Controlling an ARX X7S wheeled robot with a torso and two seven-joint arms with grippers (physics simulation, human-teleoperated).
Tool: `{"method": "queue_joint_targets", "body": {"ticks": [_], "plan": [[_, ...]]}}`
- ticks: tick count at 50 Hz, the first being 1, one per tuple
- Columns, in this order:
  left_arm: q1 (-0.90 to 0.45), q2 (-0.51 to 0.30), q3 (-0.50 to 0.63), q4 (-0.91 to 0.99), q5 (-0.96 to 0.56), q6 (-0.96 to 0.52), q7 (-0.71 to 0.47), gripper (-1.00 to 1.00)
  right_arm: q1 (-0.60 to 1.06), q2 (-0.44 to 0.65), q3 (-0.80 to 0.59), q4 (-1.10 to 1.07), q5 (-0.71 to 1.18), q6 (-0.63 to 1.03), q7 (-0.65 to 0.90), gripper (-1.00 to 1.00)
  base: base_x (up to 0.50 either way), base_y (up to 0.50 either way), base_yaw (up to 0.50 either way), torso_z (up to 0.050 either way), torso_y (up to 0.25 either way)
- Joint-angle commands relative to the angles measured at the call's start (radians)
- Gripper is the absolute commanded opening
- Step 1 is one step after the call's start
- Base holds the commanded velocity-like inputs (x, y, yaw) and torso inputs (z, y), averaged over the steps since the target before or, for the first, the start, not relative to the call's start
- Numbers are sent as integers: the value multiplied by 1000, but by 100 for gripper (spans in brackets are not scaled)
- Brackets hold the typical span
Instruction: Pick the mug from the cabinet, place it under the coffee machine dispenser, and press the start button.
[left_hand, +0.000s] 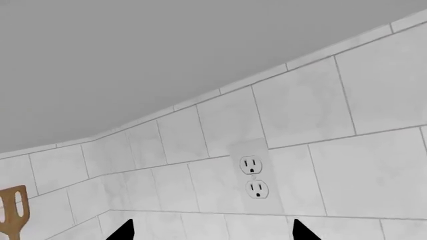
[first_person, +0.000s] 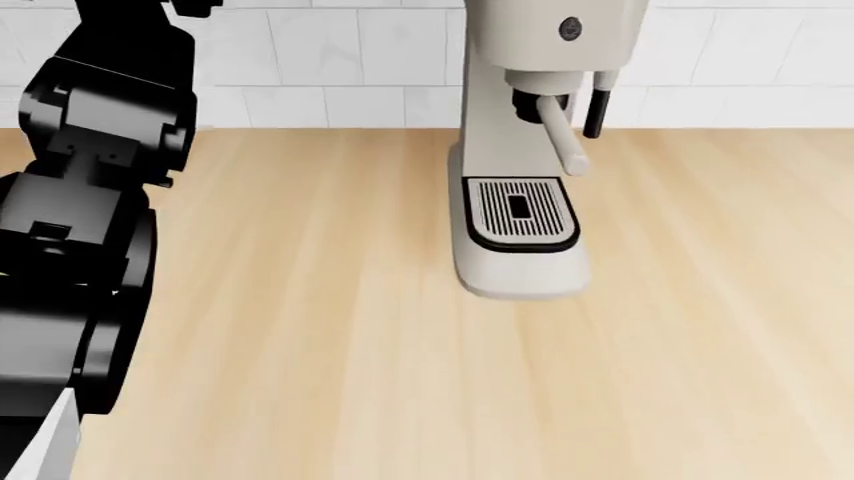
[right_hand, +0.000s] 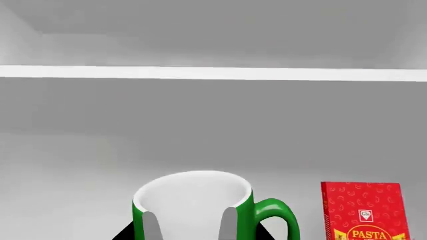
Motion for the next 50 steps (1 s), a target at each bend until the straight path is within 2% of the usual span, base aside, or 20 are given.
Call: {"method": "queue_joint_targets", "body": {"ticks": [1,5,11,14,15,18,22,24,25,35,50], "plan": [[0,1,-5,0,0,-3,2,100,-6,6,-13,-47,-14,-22,-21,-100,-500,0,0,0,0],[10,-1,-10,0,-2,1,4,100,-36,6,-38,-182,-27,100,-28,-100,-125,0,0,0,0],[29,-3,-21,0,-3,1,1,100,-137,43,-99,-663,-47,485,-73,-100,0,0,0,0,0],[32,-3,-26,0,-4,-1,2,100,-179,75,-110,-860,-44,679,-100,-100,0,0,0,0,0],[33,-4,-28,0,-4,-2,2,100,-201,75,-103,-877,-84,693,-138,-100,0,0,0,0,0],[35,-4,-33,0,-4,-5,1,100,-283,-72,-103,-885,-534,692,-588,-100,0,0,0,0,0],[38,-4,-37,0,-2,-6,0,100,-389,-120,-82,-924,-1134,688,-1188,-100,0,0,0,0,0],[41,-5,-39,0,-1,-6,-1,100,-445,-130,-61,-948,-1434,684,-1315,-100,0,0,0,0,0],[43,-6,-40,0,-1,-6,-2,100,-473,-134,-51,-964,-1480,685,-1342,-100,0,0,0,0,0],[55,-5,-42,0,3,-6,-7,100,-750,-118,52,-1132,-1471,691,-1345,-100,0,0,0,0,0],[66,-4,-41,0,2,-5,-9,100,-992,-98,128,-1132,-1414,692,-1345,-100,0,0,0,0,0]]}}
